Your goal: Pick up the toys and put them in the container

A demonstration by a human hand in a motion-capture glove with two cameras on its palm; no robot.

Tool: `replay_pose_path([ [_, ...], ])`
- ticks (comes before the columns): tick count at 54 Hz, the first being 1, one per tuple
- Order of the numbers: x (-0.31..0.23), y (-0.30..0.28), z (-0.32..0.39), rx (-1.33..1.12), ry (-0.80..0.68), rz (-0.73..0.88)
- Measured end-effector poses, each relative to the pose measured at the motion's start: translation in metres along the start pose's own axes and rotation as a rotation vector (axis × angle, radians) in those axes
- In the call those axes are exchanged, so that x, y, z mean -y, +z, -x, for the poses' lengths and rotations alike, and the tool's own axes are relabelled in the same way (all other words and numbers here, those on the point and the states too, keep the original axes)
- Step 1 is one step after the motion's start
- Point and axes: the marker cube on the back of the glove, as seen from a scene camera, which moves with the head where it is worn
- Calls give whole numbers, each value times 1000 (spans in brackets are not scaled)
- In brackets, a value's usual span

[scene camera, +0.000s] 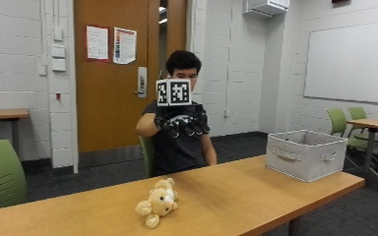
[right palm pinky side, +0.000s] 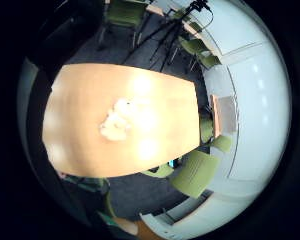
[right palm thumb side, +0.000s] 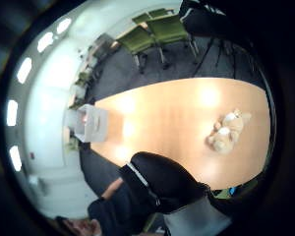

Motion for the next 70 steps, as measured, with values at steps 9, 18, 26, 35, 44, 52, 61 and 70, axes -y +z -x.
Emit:
replay_pose_path([
  [9,-4,46,-33,24,12,-19],
  [18,-5,103,-65,51,47,81],
  [26,-9,140,-77,59,73,146],
  [35,-11,176,-79,75,94,186],
  [44,-13,194,-76,65,89,167],
  [52,-18,201,-83,50,101,153],
  [61,-23,204,-82,42,102,110],
  [70,-23,200,-75,54,88,59],
])
